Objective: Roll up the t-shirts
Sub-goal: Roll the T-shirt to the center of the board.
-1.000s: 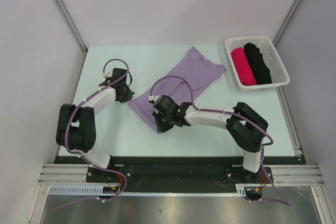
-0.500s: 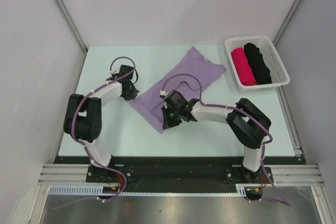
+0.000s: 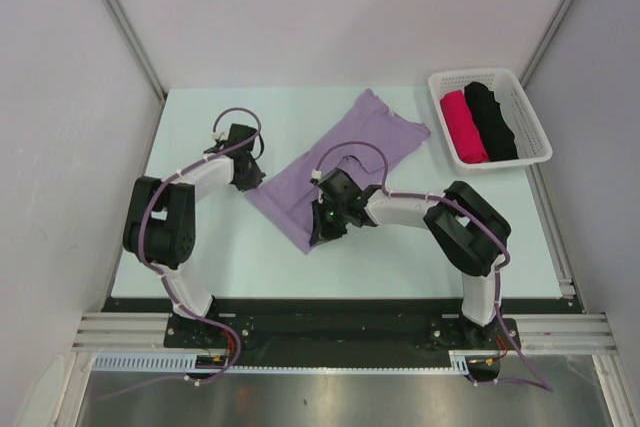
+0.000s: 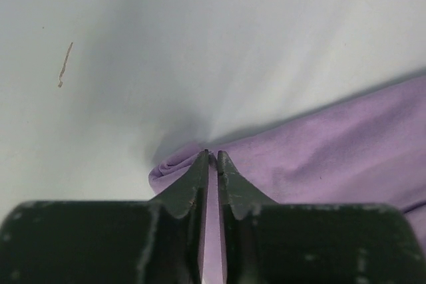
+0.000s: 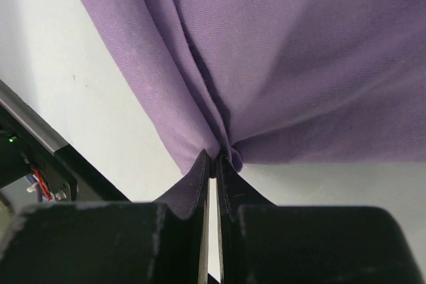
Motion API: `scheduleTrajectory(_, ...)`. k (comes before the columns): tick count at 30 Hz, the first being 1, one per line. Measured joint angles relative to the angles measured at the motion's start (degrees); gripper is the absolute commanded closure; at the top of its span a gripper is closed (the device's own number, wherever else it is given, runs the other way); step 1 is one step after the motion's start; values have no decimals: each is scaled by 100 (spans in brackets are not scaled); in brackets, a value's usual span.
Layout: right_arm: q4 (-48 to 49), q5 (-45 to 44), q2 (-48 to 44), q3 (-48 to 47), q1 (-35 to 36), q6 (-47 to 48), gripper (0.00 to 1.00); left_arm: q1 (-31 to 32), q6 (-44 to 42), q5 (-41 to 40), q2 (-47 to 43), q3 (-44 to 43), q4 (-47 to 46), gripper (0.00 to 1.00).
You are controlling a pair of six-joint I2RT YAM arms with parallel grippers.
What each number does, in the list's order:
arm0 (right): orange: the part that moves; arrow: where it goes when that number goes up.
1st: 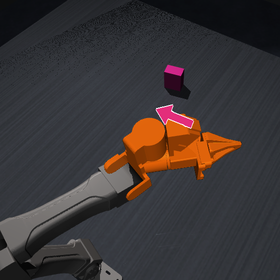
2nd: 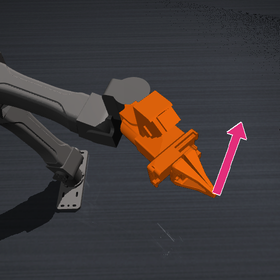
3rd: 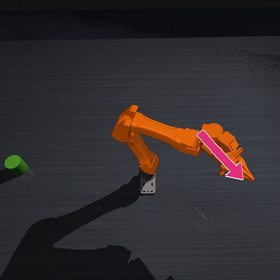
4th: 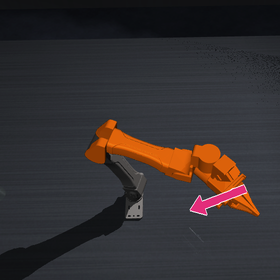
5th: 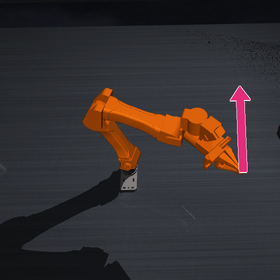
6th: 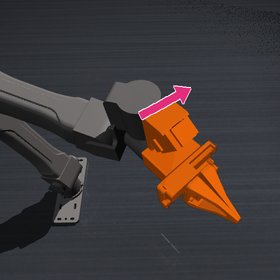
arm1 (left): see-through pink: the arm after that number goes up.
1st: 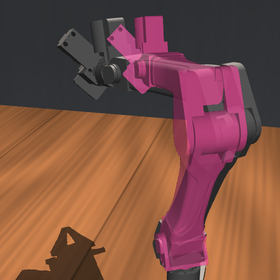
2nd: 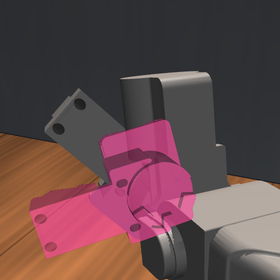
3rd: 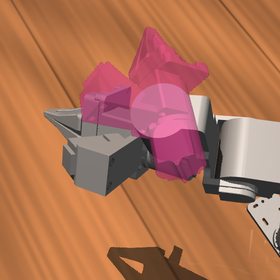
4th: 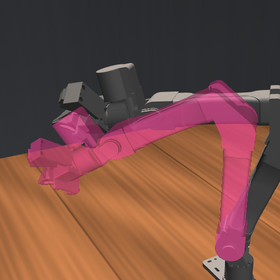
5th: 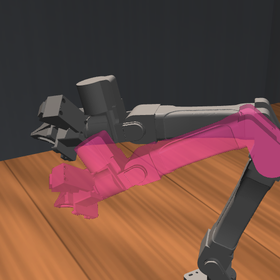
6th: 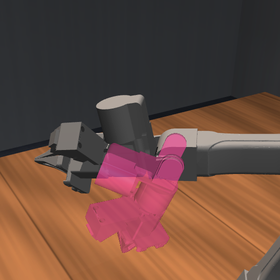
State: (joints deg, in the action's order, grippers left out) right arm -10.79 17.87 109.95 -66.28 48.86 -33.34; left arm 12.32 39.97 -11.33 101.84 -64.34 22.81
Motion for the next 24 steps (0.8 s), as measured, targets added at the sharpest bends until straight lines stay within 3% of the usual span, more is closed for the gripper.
scheduleTrajectory(5, 33, 151, 42, 4, -61, -120, 99, 0, -151, 151, -214, 4, -107, 70)
scheduleTrajectory(11, 76, 234, 81, 4, -87, -188, 99, 0, -284, 417, -809, 87, -190, 70)
scheduleTrajectory(19, 125, 315, 114, 4, -111, -269, 100, 192, -236, 586, -1982, 1040, -216, 97)
scheduleTrajectory(24, 129, 317, 116, 7, -109, -271, 100, 439, -85, 859, -2441, 1827, -271, 100)
